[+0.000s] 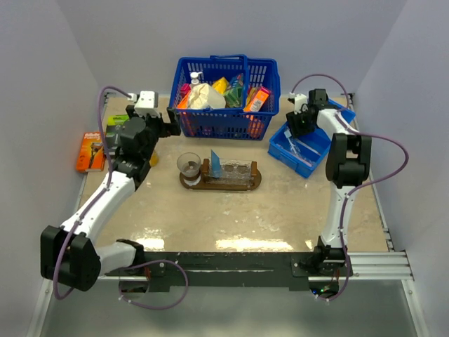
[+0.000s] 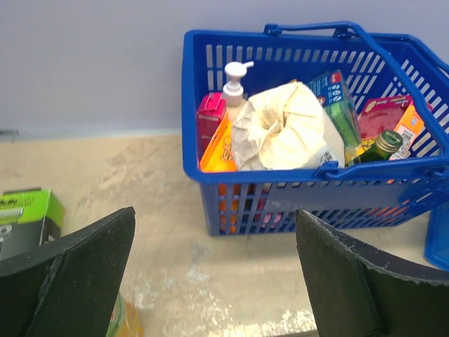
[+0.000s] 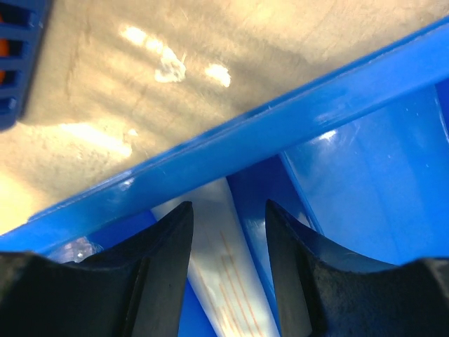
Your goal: Prepare toiletry sets of a toothbrush and toothpaste on the tray
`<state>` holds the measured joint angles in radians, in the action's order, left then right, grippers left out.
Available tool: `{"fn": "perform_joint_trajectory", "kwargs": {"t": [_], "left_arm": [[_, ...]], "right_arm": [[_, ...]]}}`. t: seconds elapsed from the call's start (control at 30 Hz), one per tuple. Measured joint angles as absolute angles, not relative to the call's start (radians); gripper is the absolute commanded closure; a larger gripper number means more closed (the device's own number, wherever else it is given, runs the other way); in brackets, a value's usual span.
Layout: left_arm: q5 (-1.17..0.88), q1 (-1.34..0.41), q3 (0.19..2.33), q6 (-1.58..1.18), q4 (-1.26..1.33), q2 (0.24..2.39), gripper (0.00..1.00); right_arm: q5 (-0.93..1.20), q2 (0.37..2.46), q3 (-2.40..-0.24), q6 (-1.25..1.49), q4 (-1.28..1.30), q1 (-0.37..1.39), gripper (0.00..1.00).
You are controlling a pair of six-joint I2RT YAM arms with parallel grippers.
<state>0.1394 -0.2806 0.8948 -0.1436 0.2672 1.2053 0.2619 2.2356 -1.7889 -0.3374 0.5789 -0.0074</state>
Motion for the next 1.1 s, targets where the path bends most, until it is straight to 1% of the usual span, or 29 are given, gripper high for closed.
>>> {"fn": "perform_joint_trajectory", "kwargs": {"t": [0.2,0.4,0.57,0.67,0.73,0.87,1.1], "left_arm": [[0.195,-0.281,0.934,-0.211,0.118,1.174,0.00],[0.207,-0.281,0.998,-0.224,0.031,1.176,0.00],[0.219,-0.279,1.026,-0.191,-0.014,1.190,0.00],[0.218,-0.276,1.045,-0.172,-0.033,1.222,0.00],[0.218,-0.273,1.052,-0.168,-0.034,1.245,0.00],[0.212,-0.268,1.052,-0.155,-0.033,1.274,0.00],[0.202,-0.241,1.053,-0.133,-0.030,1.290,0.00]], "right_arm": [[0.264,2.234,-1.789,-0.305,0.561,-0.007,0.50],[0.216,2.318,-1.943,-0.307,0.648,0.002,0.50],[0.193,2.287,-1.887,-0.298,0.626,0.002,0.52],[0.175,2.249,-1.826,-0.274,0.614,0.000,0.57],[0.165,2.242,-1.813,-0.262,0.624,0.000,0.57],[0.143,2.242,-1.818,-0.243,0.635,0.001,0.53],[0.112,2.243,-1.826,-0.235,0.662,0.003,0.57]]}}
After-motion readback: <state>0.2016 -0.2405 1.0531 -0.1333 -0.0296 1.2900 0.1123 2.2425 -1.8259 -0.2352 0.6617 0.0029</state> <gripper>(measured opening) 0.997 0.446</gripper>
